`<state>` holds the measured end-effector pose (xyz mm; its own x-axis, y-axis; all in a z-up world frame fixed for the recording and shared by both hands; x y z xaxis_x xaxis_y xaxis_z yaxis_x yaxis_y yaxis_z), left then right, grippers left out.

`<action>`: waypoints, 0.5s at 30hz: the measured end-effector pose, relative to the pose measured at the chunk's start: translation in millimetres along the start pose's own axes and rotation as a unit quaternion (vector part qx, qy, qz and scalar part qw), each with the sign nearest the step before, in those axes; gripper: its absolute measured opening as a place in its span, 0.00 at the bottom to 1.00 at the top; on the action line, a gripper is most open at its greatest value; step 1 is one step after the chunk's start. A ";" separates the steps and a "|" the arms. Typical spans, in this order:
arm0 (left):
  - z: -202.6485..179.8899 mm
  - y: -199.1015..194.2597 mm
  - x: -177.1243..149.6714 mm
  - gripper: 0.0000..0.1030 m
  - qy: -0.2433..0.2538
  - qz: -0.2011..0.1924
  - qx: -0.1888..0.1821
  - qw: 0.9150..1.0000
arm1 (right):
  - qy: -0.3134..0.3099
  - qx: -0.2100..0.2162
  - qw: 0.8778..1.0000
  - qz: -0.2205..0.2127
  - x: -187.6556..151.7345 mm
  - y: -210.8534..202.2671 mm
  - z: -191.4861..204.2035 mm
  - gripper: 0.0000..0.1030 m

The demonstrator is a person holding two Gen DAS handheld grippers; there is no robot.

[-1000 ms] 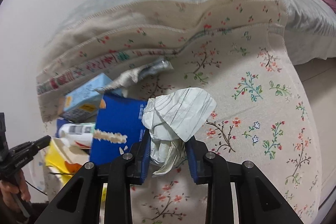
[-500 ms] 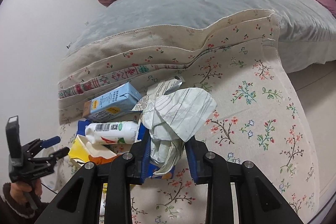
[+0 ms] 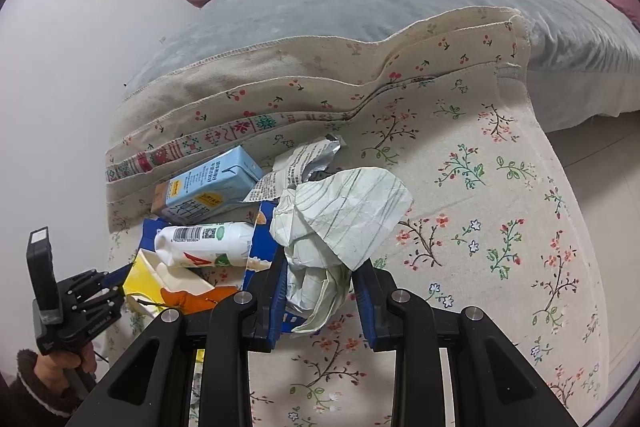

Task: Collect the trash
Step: 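Grasp the crumpled white plastic bag with the right gripper, then grasp the blue box with the left gripper while the right gripper holds the bag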

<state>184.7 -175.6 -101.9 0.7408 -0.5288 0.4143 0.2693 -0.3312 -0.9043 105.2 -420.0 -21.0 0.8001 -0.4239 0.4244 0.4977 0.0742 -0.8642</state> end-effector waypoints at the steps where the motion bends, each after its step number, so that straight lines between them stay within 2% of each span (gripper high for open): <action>1: 0.8 0.3 0.2 0.10 -0.002 0.001 -0.004 1.000 | 0.000 -0.001 1.000 0.000 -0.1 0.3 -0.2 0.30; 6: 6.1 -4.8 6.2 0.04 -0.032 -0.004 -0.031 0.999 | -0.002 -0.002 1.000 -0.002 -0.1 -1.7 1.2 0.30; 15: 13.0 -31.1 12.0 0.01 -0.034 -0.038 -0.026 0.998 | -0.013 0.002 1.000 -0.019 5.0 -15.8 14.3 0.30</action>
<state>193.2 -161.5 -70.2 0.7597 -0.4477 0.4716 0.2951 -0.4090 -0.8635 106.1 -410.4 -1.4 0.7893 -0.4021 0.4641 0.5294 0.0628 -0.8460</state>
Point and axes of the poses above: each gripper's, at about its wrist camera, not at the fingertips, and y roughly the way its jaws point, z to its left, x to its top, the point moved 7 cm from there along y, roughly the way its jaws point, and after that the axes turned 3 degrees about z, right-handed, at the moved point
